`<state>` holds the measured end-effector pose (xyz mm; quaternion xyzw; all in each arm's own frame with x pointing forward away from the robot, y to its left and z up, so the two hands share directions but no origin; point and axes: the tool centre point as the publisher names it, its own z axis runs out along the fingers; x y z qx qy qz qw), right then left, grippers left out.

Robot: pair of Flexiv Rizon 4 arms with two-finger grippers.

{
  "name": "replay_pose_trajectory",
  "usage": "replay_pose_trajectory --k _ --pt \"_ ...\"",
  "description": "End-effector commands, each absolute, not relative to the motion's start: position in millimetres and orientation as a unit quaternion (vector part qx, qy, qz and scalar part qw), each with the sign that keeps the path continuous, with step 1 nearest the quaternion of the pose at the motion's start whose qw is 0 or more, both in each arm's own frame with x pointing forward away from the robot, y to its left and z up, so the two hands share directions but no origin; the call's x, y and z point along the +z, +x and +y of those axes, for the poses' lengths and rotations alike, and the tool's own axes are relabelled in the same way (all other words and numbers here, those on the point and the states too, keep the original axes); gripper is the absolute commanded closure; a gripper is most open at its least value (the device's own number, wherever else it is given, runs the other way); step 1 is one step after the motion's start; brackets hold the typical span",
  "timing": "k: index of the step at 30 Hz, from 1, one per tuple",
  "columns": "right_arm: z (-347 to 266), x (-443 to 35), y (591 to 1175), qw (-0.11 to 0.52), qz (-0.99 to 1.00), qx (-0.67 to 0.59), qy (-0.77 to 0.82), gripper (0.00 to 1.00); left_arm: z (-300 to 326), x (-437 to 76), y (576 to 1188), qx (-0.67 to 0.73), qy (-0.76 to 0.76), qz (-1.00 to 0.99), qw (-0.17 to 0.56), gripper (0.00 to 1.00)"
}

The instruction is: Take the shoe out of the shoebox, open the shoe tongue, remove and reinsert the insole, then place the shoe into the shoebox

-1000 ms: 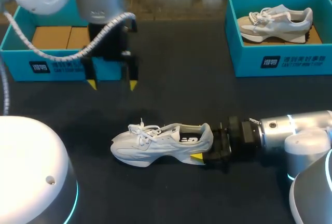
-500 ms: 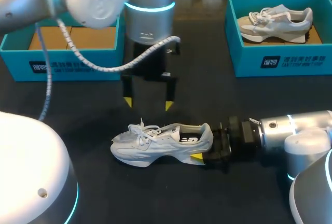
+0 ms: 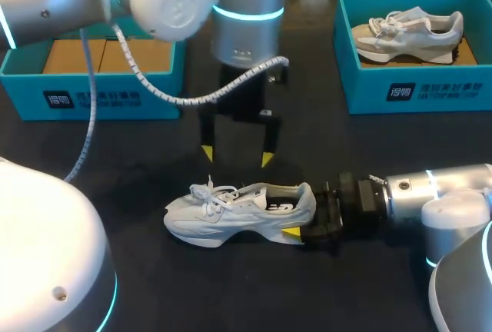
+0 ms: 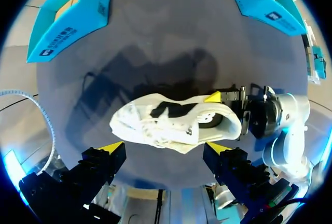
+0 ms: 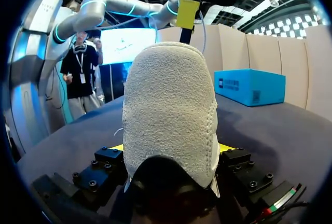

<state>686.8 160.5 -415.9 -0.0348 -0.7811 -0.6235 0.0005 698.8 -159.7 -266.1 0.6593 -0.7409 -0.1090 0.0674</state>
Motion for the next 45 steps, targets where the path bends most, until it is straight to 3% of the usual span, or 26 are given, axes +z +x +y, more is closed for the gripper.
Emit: replay_pose_trajectory --k 1,45 --pt "163.0 -417.2 686.7 0.0 -0.782 -0.622 -0.035 1.0 -174.2 -286.4 696.0 -0.123 0.654 -0.742 0.076 0.0" --pt "163.0 -417.2 686.7 0.0 -0.782 -0.622 -0.035 1.0 -174.8 -355.6 676.1 -0.255 0.672 -0.694 0.035 0.0"
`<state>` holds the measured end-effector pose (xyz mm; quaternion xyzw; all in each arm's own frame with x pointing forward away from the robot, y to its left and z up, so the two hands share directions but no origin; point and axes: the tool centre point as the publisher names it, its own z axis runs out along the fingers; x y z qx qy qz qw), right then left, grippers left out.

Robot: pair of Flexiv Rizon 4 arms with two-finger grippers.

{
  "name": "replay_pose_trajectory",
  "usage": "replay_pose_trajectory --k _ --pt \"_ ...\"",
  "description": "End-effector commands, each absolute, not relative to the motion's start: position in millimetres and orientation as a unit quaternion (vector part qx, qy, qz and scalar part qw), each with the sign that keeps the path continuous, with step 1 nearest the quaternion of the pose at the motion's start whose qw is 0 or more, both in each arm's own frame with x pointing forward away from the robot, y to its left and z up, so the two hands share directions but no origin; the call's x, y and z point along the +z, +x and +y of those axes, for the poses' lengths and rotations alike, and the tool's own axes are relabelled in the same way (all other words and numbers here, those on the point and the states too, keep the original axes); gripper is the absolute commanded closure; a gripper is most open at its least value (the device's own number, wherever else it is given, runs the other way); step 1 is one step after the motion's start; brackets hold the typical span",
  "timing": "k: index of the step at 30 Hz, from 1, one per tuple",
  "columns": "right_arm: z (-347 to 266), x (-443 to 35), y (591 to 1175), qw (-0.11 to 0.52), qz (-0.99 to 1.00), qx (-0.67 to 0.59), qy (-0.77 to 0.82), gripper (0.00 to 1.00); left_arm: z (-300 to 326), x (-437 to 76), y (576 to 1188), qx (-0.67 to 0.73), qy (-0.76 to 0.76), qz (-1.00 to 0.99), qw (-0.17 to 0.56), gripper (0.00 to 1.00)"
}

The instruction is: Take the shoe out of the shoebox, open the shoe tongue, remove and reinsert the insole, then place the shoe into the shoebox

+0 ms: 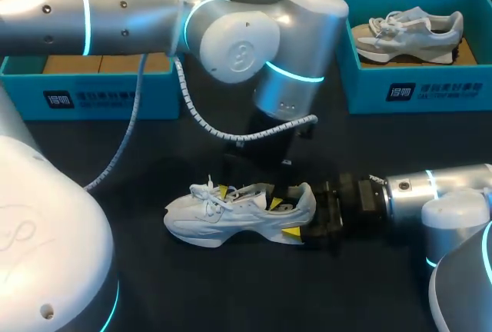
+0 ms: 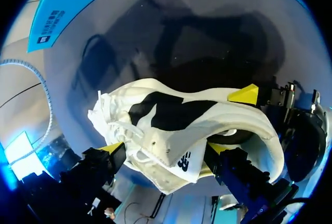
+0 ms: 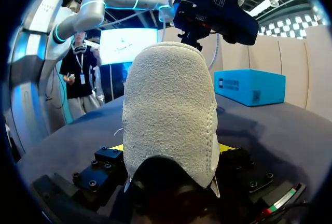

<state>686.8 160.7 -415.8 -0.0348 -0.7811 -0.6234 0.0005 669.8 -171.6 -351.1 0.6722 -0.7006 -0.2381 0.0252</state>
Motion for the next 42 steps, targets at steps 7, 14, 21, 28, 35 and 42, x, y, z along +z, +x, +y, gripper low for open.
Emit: replay_pose_trajectory --k 7,14,21,28,35,42 --pt "163.0 -417.2 686.7 0.0 -0.782 -0.622 -0.035 1.0 -167.0 -356.3 681.0 -0.275 0.684 -0.675 0.039 0.0" --pt "163.0 -417.2 686.7 0.0 -0.782 -0.622 -0.035 1.0 -161.5 -348.2 676.5 -0.271 0.685 -0.674 0.047 0.0" --pt "163.0 -417.2 686.7 0.0 -0.782 -0.622 -0.035 1.0 -151.1 -335.5 666.6 -0.249 0.69 -0.678 0.041 0.0" --pt "163.0 -417.2 686.7 0.0 -0.782 -0.622 -0.035 1.0 -145.0 -334.5 663.8 -0.247 0.694 -0.675 0.046 0.03" --pt "163.0 -417.2 686.7 0.0 -0.782 -0.622 -0.035 1.0 -142.8 -329.9 661.0 -0.218 0.671 -0.705 0.069 0.07" --pt "163.0 -417.2 686.7 0.0 -0.782 -0.622 -0.035 1.0 -146.6 -320.0 657.2 -0.192 0.669 -0.715 0.067 0.29"
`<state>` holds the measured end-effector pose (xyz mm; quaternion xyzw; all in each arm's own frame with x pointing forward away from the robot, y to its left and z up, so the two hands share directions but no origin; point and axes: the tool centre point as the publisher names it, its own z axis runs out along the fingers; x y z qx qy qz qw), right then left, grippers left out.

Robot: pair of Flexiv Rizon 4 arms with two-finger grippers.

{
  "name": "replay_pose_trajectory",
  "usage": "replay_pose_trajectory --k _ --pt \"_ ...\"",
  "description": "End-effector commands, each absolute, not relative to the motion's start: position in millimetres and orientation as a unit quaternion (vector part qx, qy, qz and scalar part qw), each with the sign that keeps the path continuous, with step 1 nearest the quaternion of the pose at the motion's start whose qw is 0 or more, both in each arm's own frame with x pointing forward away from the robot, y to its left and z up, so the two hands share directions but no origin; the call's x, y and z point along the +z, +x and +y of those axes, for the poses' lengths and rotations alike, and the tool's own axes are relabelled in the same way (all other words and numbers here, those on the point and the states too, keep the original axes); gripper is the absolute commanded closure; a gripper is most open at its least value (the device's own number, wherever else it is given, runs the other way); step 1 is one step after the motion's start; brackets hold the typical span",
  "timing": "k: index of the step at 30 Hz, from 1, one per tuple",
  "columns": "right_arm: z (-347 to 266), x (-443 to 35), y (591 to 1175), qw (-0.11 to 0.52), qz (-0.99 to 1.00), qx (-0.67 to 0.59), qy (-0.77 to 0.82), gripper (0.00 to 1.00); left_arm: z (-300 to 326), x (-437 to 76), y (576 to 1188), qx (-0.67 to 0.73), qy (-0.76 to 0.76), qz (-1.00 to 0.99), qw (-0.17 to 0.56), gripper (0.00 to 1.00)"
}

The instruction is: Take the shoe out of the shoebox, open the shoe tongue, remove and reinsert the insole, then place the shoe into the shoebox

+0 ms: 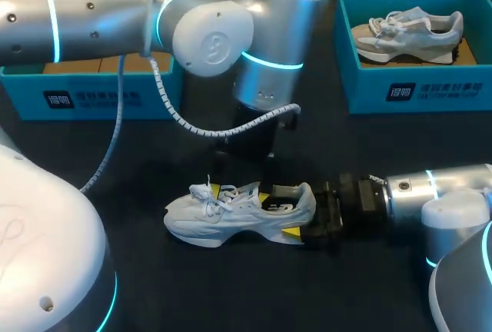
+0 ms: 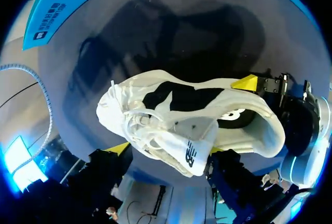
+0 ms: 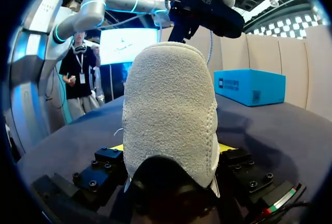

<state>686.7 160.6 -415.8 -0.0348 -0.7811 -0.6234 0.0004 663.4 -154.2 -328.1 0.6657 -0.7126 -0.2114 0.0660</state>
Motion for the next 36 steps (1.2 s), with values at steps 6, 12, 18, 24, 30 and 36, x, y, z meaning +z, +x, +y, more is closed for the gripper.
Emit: replay_pose_trajectory --k 6,12,18,24,30,36 --pt "163.0 -417.2 686.7 0.0 -0.782 -0.622 -0.035 1.0 -143.8 -314.2 654.2 -0.177 0.664 -0.723 0.062 0.43" --pt "163.0 -417.2 686.7 0.0 -0.782 -0.622 -0.035 1.0 -138.8 -311.4 654.5 -0.157 0.666 -0.727 0.055 0.56" --pt "163.0 -417.2 686.7 0.0 -0.782 -0.622 -0.035 1.0 -137.6 -312.2 660.4 -0.128 0.666 -0.733 0.06 0.64" --pt "163.0 -417.2 686.7 0.0 -0.782 -0.622 -0.035 1.0 -134.8 -313.8 664.1 -0.104 0.668 -0.733 0.073 0.94" --pt "163.0 -417.2 686.7 0.0 -0.782 -0.622 -0.035 1.0 -126.1 -307.2 664.6 -0.074 0.67 -0.733 0.089 1.0" --pt "163.0 -417.2 686.7 0.0 -0.782 -0.622 -0.035 1.0 -108.5 -301.6 661.8 -0.025 0.679 -0.723 0.121 1.0"
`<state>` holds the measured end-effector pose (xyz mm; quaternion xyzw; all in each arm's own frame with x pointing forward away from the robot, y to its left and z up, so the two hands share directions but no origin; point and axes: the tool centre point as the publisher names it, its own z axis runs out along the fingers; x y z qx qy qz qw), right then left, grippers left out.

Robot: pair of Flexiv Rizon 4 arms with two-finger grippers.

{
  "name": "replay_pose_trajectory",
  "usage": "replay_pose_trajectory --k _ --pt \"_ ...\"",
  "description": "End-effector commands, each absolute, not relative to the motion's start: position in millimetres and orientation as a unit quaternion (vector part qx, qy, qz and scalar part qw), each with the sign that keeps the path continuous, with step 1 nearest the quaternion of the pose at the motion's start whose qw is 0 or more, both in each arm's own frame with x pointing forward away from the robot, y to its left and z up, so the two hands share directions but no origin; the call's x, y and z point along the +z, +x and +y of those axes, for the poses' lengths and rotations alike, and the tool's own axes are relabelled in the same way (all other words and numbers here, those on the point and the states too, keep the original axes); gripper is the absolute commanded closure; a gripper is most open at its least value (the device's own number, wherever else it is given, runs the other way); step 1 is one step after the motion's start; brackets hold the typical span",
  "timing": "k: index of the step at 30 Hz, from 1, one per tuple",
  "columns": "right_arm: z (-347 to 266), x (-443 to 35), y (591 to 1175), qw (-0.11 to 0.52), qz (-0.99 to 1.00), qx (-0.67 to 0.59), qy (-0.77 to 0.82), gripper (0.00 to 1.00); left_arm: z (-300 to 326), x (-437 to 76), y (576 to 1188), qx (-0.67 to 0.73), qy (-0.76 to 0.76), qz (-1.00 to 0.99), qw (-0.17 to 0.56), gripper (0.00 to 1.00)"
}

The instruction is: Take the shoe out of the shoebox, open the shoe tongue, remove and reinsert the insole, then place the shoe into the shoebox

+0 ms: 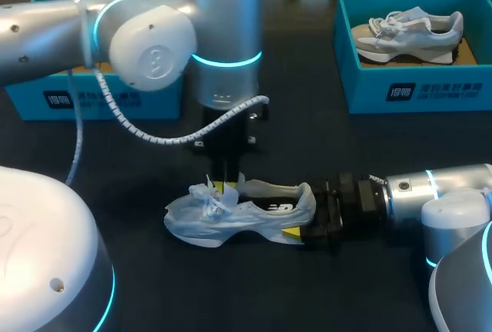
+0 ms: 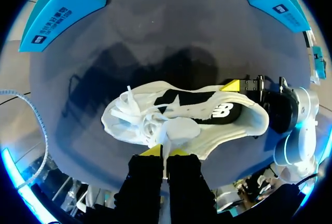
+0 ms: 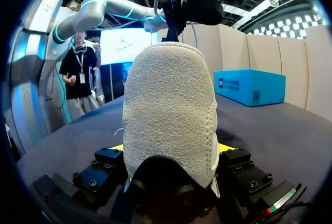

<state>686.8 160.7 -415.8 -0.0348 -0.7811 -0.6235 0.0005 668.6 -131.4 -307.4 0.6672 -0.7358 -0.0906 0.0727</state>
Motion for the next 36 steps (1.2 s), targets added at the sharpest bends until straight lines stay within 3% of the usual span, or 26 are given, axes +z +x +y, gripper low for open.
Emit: replay_pose_trajectory --k 1,19,36 --pt "163.0 -417.2 686.7 0.0 -0.782 -0.622 -0.035 1.0 -104.8 -301.8 662.2 -0.016 0.684 -0.718 0.125 1.0" --pt "163.0 -417.2 686.7 0.0 -0.782 -0.622 -0.035 1.0 -57.9 -339.9 671.6 0.064 0.724 -0.649 0.224 1.0" --pt "163.0 -417.2 686.7 0.0 -0.782 -0.622 -0.035 1.0 -55.1 -375.5 671.1 0.03 0.722 -0.669 0.176 1.0"
